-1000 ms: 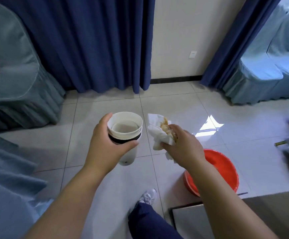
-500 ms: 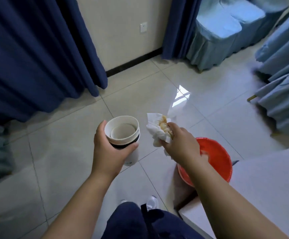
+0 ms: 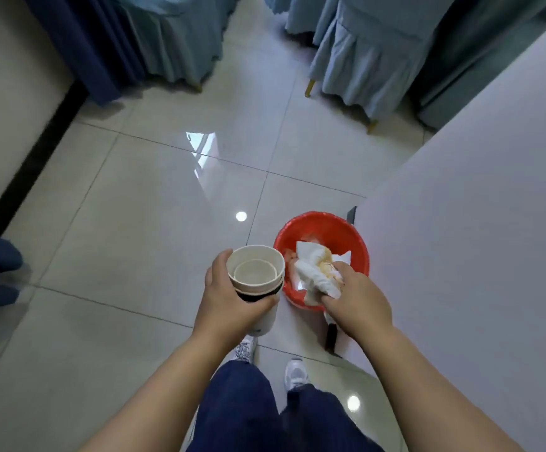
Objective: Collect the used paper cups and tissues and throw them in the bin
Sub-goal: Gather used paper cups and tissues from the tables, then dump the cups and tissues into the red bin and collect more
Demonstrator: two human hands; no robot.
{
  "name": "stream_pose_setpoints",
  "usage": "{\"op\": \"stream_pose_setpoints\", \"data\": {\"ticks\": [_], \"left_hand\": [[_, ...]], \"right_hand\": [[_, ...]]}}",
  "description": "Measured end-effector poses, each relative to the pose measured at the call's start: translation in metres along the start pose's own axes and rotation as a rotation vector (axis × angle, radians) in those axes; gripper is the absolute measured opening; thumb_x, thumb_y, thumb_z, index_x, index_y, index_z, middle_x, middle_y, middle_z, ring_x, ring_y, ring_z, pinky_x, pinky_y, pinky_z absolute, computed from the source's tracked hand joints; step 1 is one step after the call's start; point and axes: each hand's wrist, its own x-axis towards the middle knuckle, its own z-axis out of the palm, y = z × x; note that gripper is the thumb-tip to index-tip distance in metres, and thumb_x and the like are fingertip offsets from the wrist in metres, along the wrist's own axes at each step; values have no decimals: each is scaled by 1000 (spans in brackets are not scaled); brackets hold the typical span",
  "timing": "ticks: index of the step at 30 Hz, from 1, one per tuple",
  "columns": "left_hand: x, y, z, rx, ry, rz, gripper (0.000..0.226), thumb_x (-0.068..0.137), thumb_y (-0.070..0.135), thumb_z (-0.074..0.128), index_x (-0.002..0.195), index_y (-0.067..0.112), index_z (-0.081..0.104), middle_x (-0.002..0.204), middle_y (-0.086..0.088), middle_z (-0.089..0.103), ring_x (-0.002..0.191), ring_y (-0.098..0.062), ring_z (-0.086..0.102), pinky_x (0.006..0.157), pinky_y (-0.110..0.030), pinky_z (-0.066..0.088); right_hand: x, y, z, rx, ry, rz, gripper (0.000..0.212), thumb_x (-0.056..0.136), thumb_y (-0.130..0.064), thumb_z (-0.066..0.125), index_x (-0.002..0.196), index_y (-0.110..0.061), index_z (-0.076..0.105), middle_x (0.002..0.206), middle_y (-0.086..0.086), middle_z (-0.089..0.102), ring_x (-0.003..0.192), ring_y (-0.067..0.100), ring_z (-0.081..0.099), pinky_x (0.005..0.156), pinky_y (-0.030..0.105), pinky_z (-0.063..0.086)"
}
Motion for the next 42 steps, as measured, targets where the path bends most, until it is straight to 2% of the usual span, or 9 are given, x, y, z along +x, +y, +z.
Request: {"op": "stream_pose_setpoints", "data": {"ticks": [5, 10, 15, 19, 24, 28, 32, 36, 42], "left_hand": [[64, -2, 35, 137, -200, 40, 97, 55, 46, 85, 135, 34, 31, 129, 6, 42, 112, -14, 50, 95, -41, 49], [119, -19, 89, 207, -298, 30, 98, 58, 46, 86, 137, 32, 31, 131, 6, 42, 113, -12, 48, 94, -35, 48], [176, -52, 147, 282, -356, 41, 86, 54, 52, 84, 126, 34, 40, 119, 8, 50, 106, -13, 54, 87, -39, 53], [213, -64, 190, 220, -367, 54, 96, 67, 35, 84, 143, 32, 25, 119, 25, 32, 111, 2, 35, 88, -15, 35], [239, -76, 225, 187, -469, 20, 92, 74, 37, 77, 146, 35, 20, 141, 17, 39, 125, -5, 43, 101, -31, 40], [230, -76, 219, 203, -457, -60, 80, 80, 35, 74, 145, 32, 27, 113, 28, 43, 100, -1, 49, 84, -27, 46], [215, -65, 196, 242, -437, -133, 75, 83, 35, 71, 145, 29, 29, 135, 10, 46, 103, -7, 48, 69, -19, 42], [193, -37, 166, 268, -422, -131, 63, 84, 37, 69, 138, 28, 38, 119, 13, 47, 100, -10, 52, 68, -21, 41], [146, 12, 124, 258, -487, -43, 45, 86, 36, 67, 126, 28, 48, 108, 13, 54, 87, 0, 55, 62, -15, 42]], "right_hand": [[29, 22, 26, 112, 13, 208, 47, 83, -49, 50, 127, -35, 44, 106, -2, 62, 90, 23, 59, 73, 38, 53], [75, 51, 60, 186, -13, 322, 54, 76, -53, 53, 127, -37, 42, 104, -1, 59, 91, 25, 58, 76, 41, 53], [139, 88, 100, 212, -47, 394, 68, 74, -56, 57, 135, -36, 36, 115, 3, 55, 103, 30, 56, 84, 40, 50], [185, 112, 128, 225, -47, 420, 88, 71, -58, 69, 143, -32, 26, 134, 6, 39, 122, 30, 45, 97, 43, 44], [222, 134, 152, 267, -53, 408, 112, 62, -61, 76, 149, -39, 8, 151, 3, 20, 139, 28, 23, 110, 50, 32], [219, 139, 154, 307, -76, 424, 95, 71, -54, 73, 148, -31, 22, 147, 4, 29, 134, 27, 32, 107, 45, 35], [195, 130, 135, 348, -97, 440, 63, 82, -42, 67, 137, -23, 43, 137, 6, 44, 121, 26, 47, 94, 36, 41], [157, 109, 105, 417, -76, 418, 47, 83, -42, 65, 125, -23, 54, 121, -1, 56, 103, 19, 56, 82, 32, 46], [89, 69, 61, 571, 57, 425, 35, 84, -36, 67, 116, -23, 61, 109, -6, 61, 95, 12, 58, 87, 33, 51]]}}
